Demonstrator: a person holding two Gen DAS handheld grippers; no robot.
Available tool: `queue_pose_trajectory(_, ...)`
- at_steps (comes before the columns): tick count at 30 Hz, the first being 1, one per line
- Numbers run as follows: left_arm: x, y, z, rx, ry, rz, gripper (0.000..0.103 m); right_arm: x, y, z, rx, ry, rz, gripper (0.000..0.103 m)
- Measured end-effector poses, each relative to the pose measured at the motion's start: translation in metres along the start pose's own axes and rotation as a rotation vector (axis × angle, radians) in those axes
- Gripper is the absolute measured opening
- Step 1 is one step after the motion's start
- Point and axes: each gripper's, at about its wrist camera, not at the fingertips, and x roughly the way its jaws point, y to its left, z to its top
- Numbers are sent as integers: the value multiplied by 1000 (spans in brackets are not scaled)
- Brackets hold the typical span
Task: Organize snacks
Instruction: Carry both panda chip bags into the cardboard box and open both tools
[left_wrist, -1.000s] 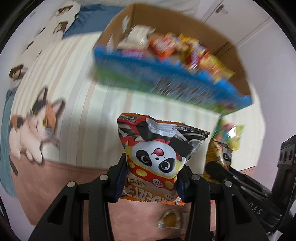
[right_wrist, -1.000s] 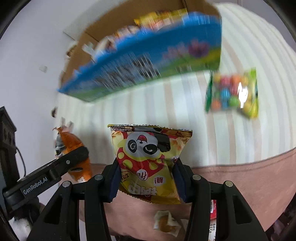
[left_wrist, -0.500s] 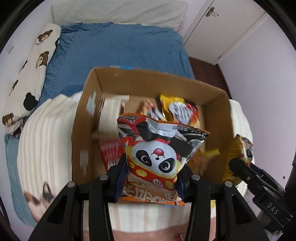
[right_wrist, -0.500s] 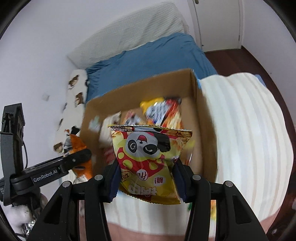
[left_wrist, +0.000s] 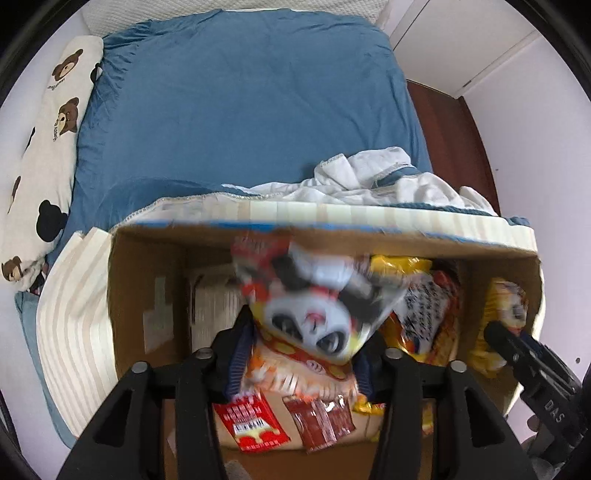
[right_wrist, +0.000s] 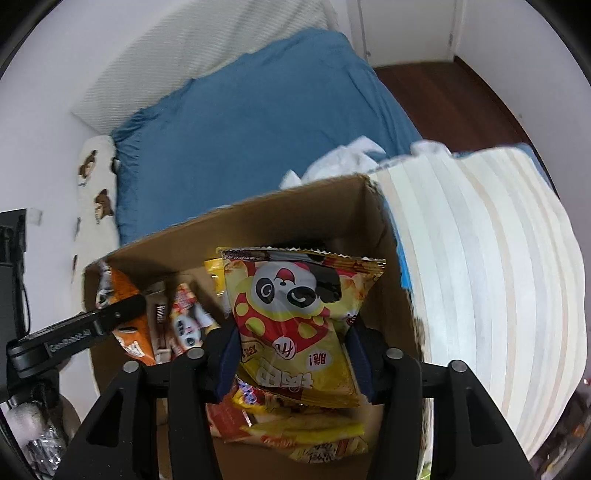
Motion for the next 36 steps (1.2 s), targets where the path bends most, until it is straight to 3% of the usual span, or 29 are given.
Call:
queue_pose_trajectory(1,1,1,1,2,-1,2,70,4,-1,1,6,3,14,86)
queue_pose_trajectory(2,2,1,2,3,-10,1,85,8,-1,1,3,8,15,88)
queue_pose_trajectory(3,2,2,3,0,-20,1,92,12,0,1,-8,10,8,90)
queue_pose_trajectory(13,6,6,-5,-17,-21,-12,93,16,13,-9,-71,3,-34,99)
queue_pose_trajectory(17,-8,6,-19,-20,-83,-5,93,4,17,-22,-108,-18,-55,99)
queue_pose_trajectory(29,-66,9,-104,-21,-276,29,92,-35,21,-94,-217,-100,-88,99)
queue_pose_trajectory(36,-90,7,-168,-20,-371,58,92,-72,21,-155,-264,-214,-98,99)
